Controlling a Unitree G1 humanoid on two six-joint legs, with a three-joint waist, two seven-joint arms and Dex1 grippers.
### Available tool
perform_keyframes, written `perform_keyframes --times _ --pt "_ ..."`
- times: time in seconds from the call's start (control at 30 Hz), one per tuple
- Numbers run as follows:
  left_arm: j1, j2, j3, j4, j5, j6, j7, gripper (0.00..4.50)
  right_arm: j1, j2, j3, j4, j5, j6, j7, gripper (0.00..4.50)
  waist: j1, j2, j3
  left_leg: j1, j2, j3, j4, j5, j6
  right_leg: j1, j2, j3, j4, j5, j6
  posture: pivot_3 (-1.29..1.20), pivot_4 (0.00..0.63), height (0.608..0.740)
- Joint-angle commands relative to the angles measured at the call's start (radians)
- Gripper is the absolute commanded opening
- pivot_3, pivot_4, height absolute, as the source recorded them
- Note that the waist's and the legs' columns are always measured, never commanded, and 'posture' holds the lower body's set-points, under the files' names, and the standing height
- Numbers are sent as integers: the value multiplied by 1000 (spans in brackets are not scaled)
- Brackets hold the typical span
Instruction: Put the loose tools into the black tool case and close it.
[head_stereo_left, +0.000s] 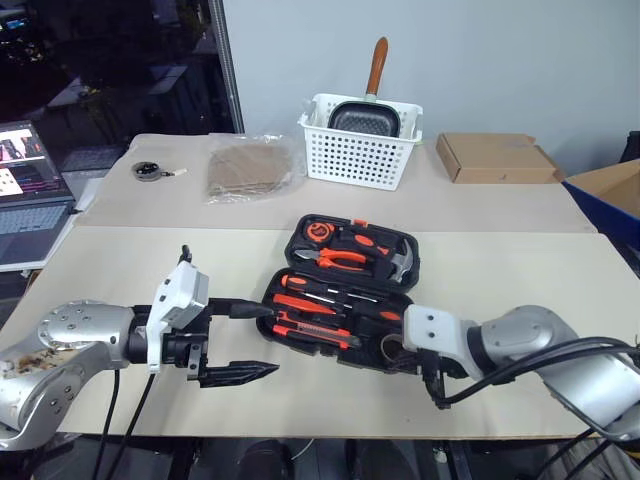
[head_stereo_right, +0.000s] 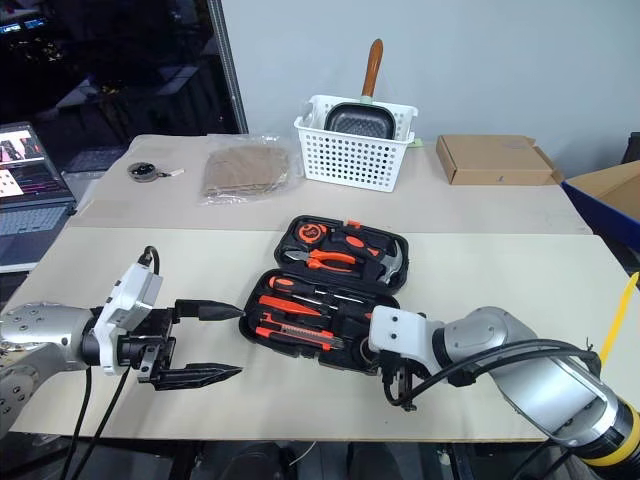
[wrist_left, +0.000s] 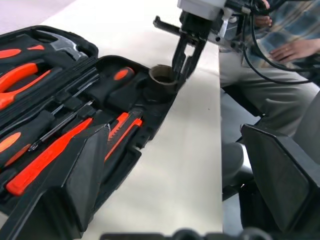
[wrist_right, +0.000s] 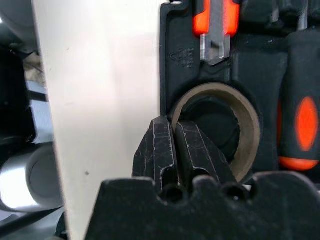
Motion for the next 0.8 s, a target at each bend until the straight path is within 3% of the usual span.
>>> perform_keyframes --times 0.03,0.13,0.33,0.5,0.8 --pt "-4 -7 0 -5 12 -26 3 4500 -38 -20 -60 -26 39 19 34 8 4 1 0 -1 0 0 0 0 0 -2 0 -2 0 1 1 0 150 740" --pt "-2 -18 -7 -4 23 -32 4 4500 -50 -17 -73 -29 66 32 46 8 6 1 0 -7 -1 0 -2 0 0 -8 0 -7 0 3 -6 0 150 740" --pt "-11 -29 -20 2 29 -39 15 4500 -26 5 -9 13 23 -7 26 8 6 1 0 -20 -3 -5 -3 -1 2 -16 -1 -11 -2 1 -4 0 150 740" --pt "-7 -32 -21 1 34 -44 15 4500 -1 -10 75 51 -45 -52 45 8 5 1 0 -20 -5 -5 0 -2 3 -14 -1 -12 -2 1 -3 0 150 740" --pt "-1 -40 -20 3 44 -50 13 4500 27 0 68 81 -57 -120 91 8 8 1 0 -15 -5 -5 2 -2 3 -10 -1 -13 1 1 -3 0 150 740"
